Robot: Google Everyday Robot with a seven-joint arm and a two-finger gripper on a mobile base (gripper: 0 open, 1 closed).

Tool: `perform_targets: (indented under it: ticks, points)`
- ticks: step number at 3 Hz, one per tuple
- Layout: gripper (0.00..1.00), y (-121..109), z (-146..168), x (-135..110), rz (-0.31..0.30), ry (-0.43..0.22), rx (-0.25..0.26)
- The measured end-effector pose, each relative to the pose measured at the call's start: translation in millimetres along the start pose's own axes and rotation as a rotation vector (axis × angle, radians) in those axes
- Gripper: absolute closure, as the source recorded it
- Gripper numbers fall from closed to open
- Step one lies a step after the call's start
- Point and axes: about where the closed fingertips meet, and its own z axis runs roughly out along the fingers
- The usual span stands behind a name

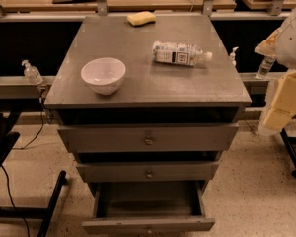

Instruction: Close bottom drawer

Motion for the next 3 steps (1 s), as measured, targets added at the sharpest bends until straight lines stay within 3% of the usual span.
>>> perform_targets:
  ticks: [1,2,3]
  points:
    - [0.00,0.0,0.0,0.0,0.000,0.000,0.000]
    - [0.00,3.4,27.6,0.6,0.039,-0.044,-0.009]
    - [0.00,40.7,95.5,-4.5,0.124,-0.183,-0.100]
